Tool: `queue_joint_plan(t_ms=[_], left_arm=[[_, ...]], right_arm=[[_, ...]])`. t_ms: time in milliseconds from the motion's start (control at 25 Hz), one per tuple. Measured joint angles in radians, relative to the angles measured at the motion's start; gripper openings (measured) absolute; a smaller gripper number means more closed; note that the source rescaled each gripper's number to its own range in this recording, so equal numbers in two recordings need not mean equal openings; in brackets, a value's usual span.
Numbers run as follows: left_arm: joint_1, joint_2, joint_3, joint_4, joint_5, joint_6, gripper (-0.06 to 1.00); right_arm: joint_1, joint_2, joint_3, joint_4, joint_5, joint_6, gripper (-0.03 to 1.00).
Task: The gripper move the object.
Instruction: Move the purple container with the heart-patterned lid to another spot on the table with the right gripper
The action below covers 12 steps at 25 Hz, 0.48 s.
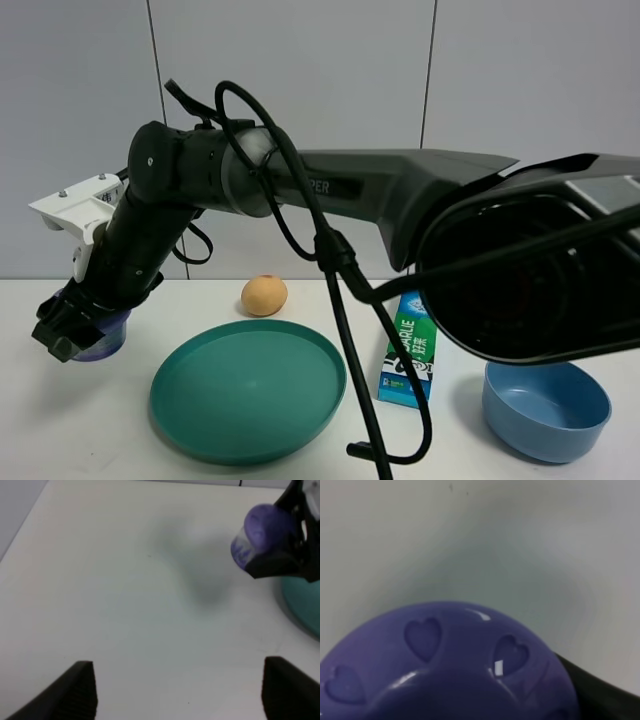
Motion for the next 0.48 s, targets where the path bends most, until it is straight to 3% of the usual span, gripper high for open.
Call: queue_joint_plan(t_ms=[480], left_arm=[[0.000,0.000,0.000,0.000,0.000,0.000,1.00]], right_arm=[[0.000,0.072,0.000,0.003,-0.082,-0.001,0.00]])
